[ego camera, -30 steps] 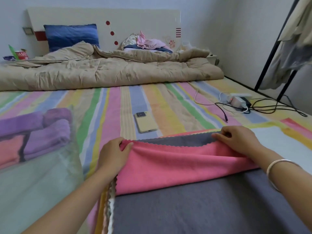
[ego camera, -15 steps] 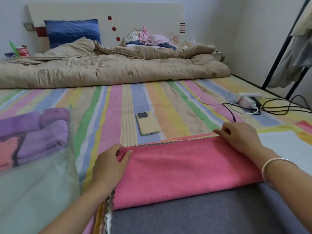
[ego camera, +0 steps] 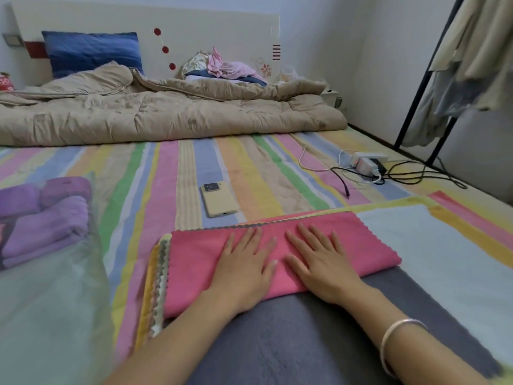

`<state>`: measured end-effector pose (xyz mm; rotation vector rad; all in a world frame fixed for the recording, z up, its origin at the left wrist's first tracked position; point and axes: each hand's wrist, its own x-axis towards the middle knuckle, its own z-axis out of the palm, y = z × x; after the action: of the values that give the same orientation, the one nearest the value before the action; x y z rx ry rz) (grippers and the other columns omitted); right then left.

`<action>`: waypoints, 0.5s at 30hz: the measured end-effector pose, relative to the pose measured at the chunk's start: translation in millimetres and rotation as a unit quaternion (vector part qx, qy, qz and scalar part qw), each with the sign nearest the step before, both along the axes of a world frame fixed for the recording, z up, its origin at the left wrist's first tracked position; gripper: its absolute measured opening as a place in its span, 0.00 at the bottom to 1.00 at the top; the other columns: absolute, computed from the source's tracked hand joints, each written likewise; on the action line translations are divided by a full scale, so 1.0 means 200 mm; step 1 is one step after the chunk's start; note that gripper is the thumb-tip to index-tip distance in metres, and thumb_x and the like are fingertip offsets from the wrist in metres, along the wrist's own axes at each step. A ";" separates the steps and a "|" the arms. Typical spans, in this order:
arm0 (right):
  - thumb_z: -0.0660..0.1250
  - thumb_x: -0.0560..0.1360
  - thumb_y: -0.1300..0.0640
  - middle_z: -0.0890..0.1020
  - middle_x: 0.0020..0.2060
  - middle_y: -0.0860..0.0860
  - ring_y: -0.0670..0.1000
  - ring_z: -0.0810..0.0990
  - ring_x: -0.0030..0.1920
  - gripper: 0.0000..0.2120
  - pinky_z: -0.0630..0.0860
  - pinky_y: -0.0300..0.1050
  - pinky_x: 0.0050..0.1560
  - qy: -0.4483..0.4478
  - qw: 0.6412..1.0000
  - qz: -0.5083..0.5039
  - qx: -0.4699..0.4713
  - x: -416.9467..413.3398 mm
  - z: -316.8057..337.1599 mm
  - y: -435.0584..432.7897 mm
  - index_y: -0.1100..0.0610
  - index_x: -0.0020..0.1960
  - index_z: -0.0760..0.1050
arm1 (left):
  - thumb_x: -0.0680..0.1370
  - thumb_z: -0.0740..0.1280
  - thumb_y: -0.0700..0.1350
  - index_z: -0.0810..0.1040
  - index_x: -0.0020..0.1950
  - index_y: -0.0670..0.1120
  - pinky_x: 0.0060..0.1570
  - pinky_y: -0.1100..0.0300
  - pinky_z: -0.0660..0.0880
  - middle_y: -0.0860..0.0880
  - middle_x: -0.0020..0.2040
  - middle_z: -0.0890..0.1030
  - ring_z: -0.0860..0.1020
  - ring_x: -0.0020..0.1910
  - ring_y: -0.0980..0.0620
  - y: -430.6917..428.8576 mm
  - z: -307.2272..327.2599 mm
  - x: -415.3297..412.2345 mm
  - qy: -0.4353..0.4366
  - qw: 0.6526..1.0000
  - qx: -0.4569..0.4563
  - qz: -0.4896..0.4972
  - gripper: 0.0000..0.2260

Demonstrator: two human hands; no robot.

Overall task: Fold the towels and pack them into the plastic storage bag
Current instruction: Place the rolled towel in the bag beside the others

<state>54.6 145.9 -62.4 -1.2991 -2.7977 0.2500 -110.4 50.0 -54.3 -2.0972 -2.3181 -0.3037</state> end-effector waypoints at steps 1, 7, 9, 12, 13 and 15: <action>0.34 0.71 0.28 0.45 0.78 0.44 0.48 0.41 0.78 0.38 0.37 0.56 0.76 0.001 0.999 -0.043 -0.002 0.03 0.01 0.04 0.40 0.78 0.46 | 0.83 0.45 0.57 0.44 0.79 0.57 0.76 0.46 0.38 0.51 0.80 0.43 0.40 0.78 0.53 0.01 -0.03 0.01 0.015 0.999 -0.046 0.008 0.25; 0.52 0.80 0.44 0.71 0.69 0.56 0.57 0.66 0.69 0.23 0.62 0.56 0.69 0.149 0.951 -0.254 0.093 0.30 0.11 -0.03 0.52 0.71 0.67 | 0.75 0.32 0.62 0.41 0.79 0.57 0.75 0.45 0.36 0.52 0.80 0.40 0.38 0.78 0.54 -0.02 -0.10 0.02 0.054 0.997 -0.032 0.040 0.31; 0.54 0.80 0.45 0.80 0.54 0.56 0.56 0.78 0.52 0.19 0.75 0.53 0.54 0.286 0.907 -0.308 -0.003 0.33 0.16 -0.12 0.53 0.66 0.68 | 0.70 0.27 0.62 0.42 0.79 0.57 0.75 0.46 0.36 0.52 0.80 0.41 0.39 0.78 0.54 -0.02 -0.10 0.03 0.046 0.998 -0.027 0.042 0.36; 0.58 0.81 0.48 0.84 0.43 0.60 0.57 0.83 0.34 0.20 0.79 0.46 0.31 0.449 0.744 -0.349 -0.350 0.35 0.18 -0.20 0.51 0.70 0.58 | 0.69 0.27 0.64 0.41 0.79 0.56 0.75 0.47 0.37 0.51 0.80 0.42 0.39 0.78 0.54 -0.05 -0.11 0.00 0.038 0.998 -0.021 0.046 0.38; 0.60 0.82 0.50 0.83 0.45 0.62 0.59 0.85 0.36 0.23 0.80 0.47 0.30 0.485 0.695 -0.341 -0.406 0.36 0.18 -0.20 0.47 0.73 0.55 | 0.69 0.26 0.66 0.40 0.79 0.56 0.76 0.48 0.37 0.51 0.80 0.42 0.39 0.78 0.54 -0.07 -0.11 -0.01 0.037 0.998 -0.023 0.042 0.39; 0.62 0.81 0.53 0.78 0.57 0.63 0.61 0.85 0.46 0.28 0.83 0.53 0.41 0.562 0.621 -0.319 -0.443 0.35 0.16 -0.18 0.42 0.75 0.50 | 0.66 0.21 0.70 0.39 0.79 0.56 0.76 0.49 0.37 0.51 0.80 0.41 0.39 0.78 0.55 -0.12 -0.11 -0.04 0.033 0.998 -0.025 0.046 0.43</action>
<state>123.6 109.2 -30.3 -1.3229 -0.9752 1.7485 -118.7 25.4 -76.1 -1.9819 -2.3986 -0.1751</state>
